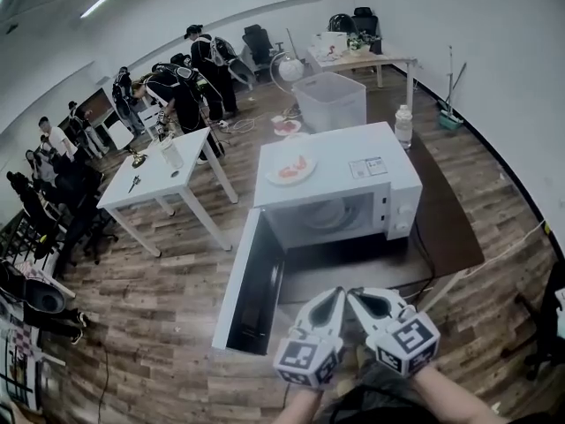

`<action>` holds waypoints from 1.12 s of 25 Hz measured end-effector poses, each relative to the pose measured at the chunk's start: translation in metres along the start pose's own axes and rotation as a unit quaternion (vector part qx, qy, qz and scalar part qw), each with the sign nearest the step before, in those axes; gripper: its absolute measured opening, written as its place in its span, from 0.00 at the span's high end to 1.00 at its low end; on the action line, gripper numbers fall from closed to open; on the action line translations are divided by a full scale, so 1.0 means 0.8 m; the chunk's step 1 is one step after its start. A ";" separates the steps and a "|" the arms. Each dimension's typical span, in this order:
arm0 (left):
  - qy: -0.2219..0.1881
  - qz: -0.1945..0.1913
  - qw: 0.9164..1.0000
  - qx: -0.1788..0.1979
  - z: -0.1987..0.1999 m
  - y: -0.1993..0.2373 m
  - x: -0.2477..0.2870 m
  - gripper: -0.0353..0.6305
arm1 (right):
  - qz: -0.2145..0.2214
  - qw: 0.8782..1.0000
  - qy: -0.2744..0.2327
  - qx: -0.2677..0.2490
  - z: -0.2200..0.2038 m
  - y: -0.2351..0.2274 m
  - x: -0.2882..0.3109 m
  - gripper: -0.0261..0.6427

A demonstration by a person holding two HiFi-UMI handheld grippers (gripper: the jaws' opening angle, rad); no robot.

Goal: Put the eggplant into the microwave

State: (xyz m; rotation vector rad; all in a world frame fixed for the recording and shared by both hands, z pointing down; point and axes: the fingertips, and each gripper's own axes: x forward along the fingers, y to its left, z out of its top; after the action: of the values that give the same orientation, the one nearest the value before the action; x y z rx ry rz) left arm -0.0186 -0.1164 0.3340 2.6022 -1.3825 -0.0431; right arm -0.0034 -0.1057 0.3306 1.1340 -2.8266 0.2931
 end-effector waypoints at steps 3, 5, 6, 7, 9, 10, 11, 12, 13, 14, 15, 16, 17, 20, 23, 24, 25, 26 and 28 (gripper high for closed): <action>-0.005 -0.002 1.000 -0.001 0.009 -0.008 -0.011 0.95 | 0.006 1.000 -0.007 -0.004 0.013 0.012 -0.010 0.96; -0.009 -0.003 1.000 -0.003 0.013 -0.013 -0.018 0.95 | 0.008 1.000 -0.012 -0.002 0.018 0.017 -0.016 0.96; -0.012 -0.003 1.000 -0.003 0.017 -0.015 -0.021 0.95 | 0.009 1.000 -0.015 0.000 0.021 0.020 -0.018 0.96; -0.015 -0.002 1.000 -0.004 0.020 -0.017 -0.024 0.95 | 0.010 1.000 -0.016 0.003 0.024 0.023 -0.020 0.96; -0.021 0.000 1.000 -0.005 0.028 -0.019 -0.030 0.95 | 0.013 1.000 -0.016 0.006 0.028 0.030 -0.024 0.96; -0.023 0.002 1.000 -0.005 0.033 -0.020 -0.033 0.95 | 0.015 1.000 -0.016 0.006 0.030 0.034 -0.026 0.96; -0.025 0.004 1.000 -0.006 0.036 -0.021 -0.036 0.95 | 0.018 1.000 -0.016 0.006 0.031 0.037 -0.028 0.96; -0.026 0.005 1.000 -0.007 0.037 -0.022 -0.038 0.95 | 0.020 1.000 -0.018 0.008 0.032 0.040 -0.029 0.96; -0.027 0.005 1.000 -0.010 0.038 -0.023 -0.041 0.95 | 0.023 0.999 -0.020 0.010 0.033 0.043 -0.031 0.96; -0.027 0.006 1.000 -0.013 0.039 -0.023 -0.043 0.95 | 0.026 0.999 -0.021 0.013 0.036 0.046 -0.032 0.96; -0.027 0.006 0.999 -0.015 0.039 -0.024 -0.046 0.95 | 0.029 0.999 -0.023 0.015 0.038 0.049 -0.033 0.96; -0.028 0.007 0.999 -0.016 0.040 -0.025 -0.048 0.95 | 0.032 0.999 -0.023 0.015 0.040 0.052 -0.034 0.96; -0.029 0.009 0.999 -0.017 0.040 -0.024 -0.051 0.95 | 0.036 0.999 -0.023 0.014 0.042 0.055 -0.034 0.96; -0.033 0.019 0.999 -0.021 0.048 -0.024 -0.060 0.95 | 0.051 0.998 -0.022 0.007 0.045 0.065 -0.033 0.96; -0.039 0.034 0.999 -0.018 0.054 -0.021 -0.069 0.95 | 0.067 0.998 -0.022 -0.002 0.047 0.074 -0.035 0.96; -0.042 0.038 0.998 -0.018 0.058 -0.021 -0.071 0.95 | 0.073 0.997 -0.023 -0.007 0.049 0.077 -0.036 0.96; -0.045 0.042 0.998 -0.020 0.061 -0.023 -0.073 0.95 | 0.078 0.997 -0.024 -0.010 0.051 0.079 -0.037 0.96; -0.047 0.045 0.998 -0.023 0.063 -0.026 -0.076 0.95 | 0.082 0.996 -0.024 -0.010 0.051 0.081 -0.040 0.96; -0.047 0.049 0.997 -0.030 0.060 -0.035 -0.080 0.95 | 0.086 0.996 -0.023 -0.004 0.050 0.084 -0.049 0.96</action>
State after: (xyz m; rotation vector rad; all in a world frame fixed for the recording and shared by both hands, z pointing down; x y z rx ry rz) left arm -0.0379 -0.0559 0.2775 2.5098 -1.5133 -0.1925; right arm -0.0218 -0.0404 0.2763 0.9081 -2.9689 0.2693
